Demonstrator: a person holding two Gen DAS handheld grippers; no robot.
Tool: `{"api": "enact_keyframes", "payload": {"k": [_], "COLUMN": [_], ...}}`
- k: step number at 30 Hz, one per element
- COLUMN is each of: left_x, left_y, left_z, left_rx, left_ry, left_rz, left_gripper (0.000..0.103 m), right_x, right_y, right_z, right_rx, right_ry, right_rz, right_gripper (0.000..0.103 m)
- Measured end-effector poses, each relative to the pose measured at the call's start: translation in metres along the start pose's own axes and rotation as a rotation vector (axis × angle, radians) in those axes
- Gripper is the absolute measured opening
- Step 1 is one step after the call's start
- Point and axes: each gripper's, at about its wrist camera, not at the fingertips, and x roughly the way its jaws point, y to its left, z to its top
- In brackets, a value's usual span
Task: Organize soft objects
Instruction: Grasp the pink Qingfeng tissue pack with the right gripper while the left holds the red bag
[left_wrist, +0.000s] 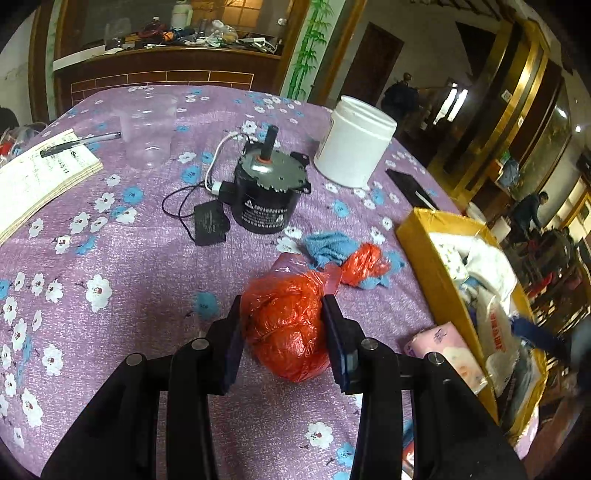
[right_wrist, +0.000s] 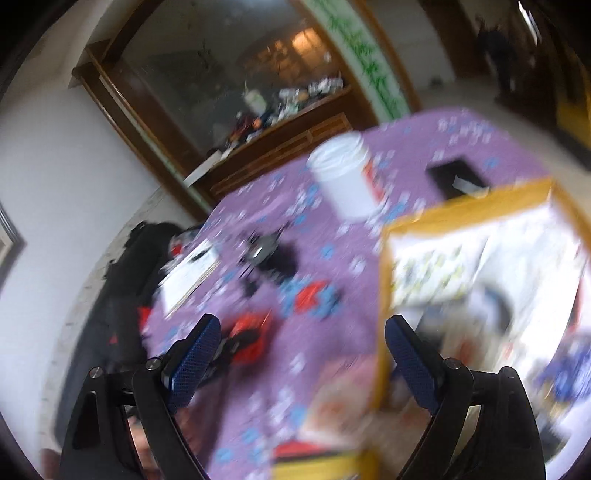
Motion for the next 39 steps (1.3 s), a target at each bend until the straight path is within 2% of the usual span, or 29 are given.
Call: {"api": "enact_keyframes", "payload": {"k": [2,5,9,12,14,15,17,18,19,20,22,23,25,27,30,33,35,39], "left_x": [-0.001,-0.004,-0.012,-0.017,-0.020,-0.021,-0.023,-0.024,-0.025,-0.025,-0.025,-0.024,-0.023,-0.023,-0.022,-0.021,-0.021,-0.023], "left_y": [-0.001,-0.001,0.008,0.017,0.022,0.025,0.028,0.030,0.032,0.034,0.035,0.036,0.035,0.034,0.034,0.035,0.035,0.036], "left_z": [0.001,0.001,0.005,0.009,0.011,0.012,0.013,0.014,0.014,0.014,0.015,0.015,0.015,0.015,0.014,0.014,0.014,0.015], "left_rx": [0.000,0.001,-0.035,-0.064,-0.083,-0.093,-0.105,-0.111,-0.118,-0.124,-0.130,-0.132,-0.130,-0.127,-0.124,-0.128,-0.128,-0.128], "left_ry": [-0.004,-0.013,-0.040,-0.058,-0.067,-0.071,-0.080,-0.084,-0.086,-0.088,-0.087,-0.082,-0.078,-0.082,-0.079,-0.075,-0.076,-0.086], "left_rz": [-0.005,-0.002,-0.005,0.007,0.012,0.010,0.011,0.011,0.009,0.008,0.008,0.005,0.005,0.006,0.007,0.008,0.008,0.015], "left_gripper": [0.037,0.037,0.037,0.037,0.037,0.037,0.037,0.037,0.037,0.037,0.037,0.037,0.037,0.037,0.037,0.037,0.037,0.037], "right_x": [-0.006,-0.002,0.016,0.027,0.035,0.041,0.053,0.059,0.062,0.060,0.046,0.040,0.025,0.026,0.034,0.045,0.054,0.070], "right_y": [0.008,0.014,0.011,0.024,0.034,0.039,0.045,0.046,0.051,0.053,0.050,0.047,0.046,0.039,0.028,0.036,0.035,0.023], "right_z": [-0.014,-0.024,-0.028,-0.034,-0.039,-0.043,-0.051,-0.056,-0.061,-0.061,-0.055,-0.051,-0.041,-0.037,-0.039,-0.041,-0.041,-0.038], "right_rx": [-0.025,-0.066,-0.031,-0.091,-0.143,-0.183,-0.217,-0.212,-0.219,-0.211,-0.094,-0.070,-0.122,-0.127,-0.082,-0.104,-0.087,0.034], "right_ry": [0.009,0.041,0.111,0.138,0.147,0.143,0.155,0.177,0.190,0.211,0.236,0.208,0.113,0.127,0.172,0.187,0.227,0.276], "right_rz": [0.006,-0.103,-0.138,-0.168,-0.268,-0.361,-0.412,-0.415,-0.369,-0.239,0.108,0.099,-0.064,-0.147,-0.142,-0.169,-0.206,-0.254], "right_gripper": [0.092,0.093,0.093,0.093,0.093,0.092,0.091,0.093,0.094,0.094,0.077,0.077,0.081,0.081,0.081,0.081,0.081,0.081]}}
